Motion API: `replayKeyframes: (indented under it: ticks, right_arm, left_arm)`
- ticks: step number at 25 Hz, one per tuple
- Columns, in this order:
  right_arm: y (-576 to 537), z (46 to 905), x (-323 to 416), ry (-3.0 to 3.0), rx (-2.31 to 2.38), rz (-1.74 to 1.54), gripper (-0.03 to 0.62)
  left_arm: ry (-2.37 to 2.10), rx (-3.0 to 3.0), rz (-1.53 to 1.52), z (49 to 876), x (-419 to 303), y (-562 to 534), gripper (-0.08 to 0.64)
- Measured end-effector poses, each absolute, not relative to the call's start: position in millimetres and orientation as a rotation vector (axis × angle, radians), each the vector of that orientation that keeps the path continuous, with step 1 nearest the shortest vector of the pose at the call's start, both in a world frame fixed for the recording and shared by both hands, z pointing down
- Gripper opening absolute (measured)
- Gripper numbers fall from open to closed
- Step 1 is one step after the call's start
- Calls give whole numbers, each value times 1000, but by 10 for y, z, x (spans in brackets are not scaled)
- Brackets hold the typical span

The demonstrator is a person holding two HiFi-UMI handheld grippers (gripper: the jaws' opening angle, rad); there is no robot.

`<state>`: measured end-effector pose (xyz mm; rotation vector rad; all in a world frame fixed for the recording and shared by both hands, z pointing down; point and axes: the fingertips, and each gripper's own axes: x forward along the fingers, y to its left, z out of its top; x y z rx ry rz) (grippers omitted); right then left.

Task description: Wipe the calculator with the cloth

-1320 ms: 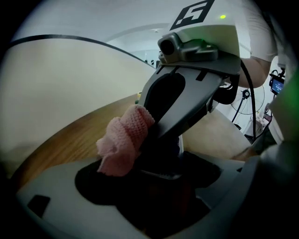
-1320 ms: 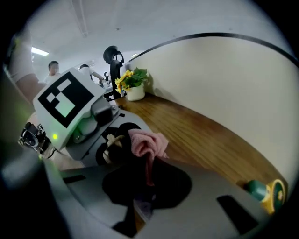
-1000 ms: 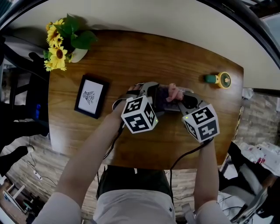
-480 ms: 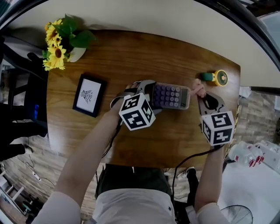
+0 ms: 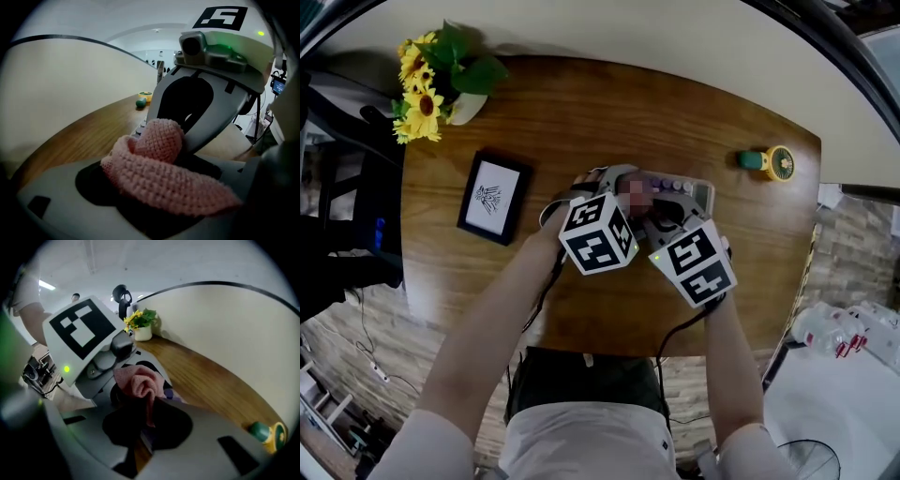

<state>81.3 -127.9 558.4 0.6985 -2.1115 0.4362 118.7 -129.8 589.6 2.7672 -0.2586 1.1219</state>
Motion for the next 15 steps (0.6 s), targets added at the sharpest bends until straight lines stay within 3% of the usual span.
replayKeyframes:
  ticks: [15]
  right_arm:
    - [-1199,5616,1856,-1870,822,353,34]
  left_arm:
    - [-258,2767,1123,5898,1174,-1306,446]
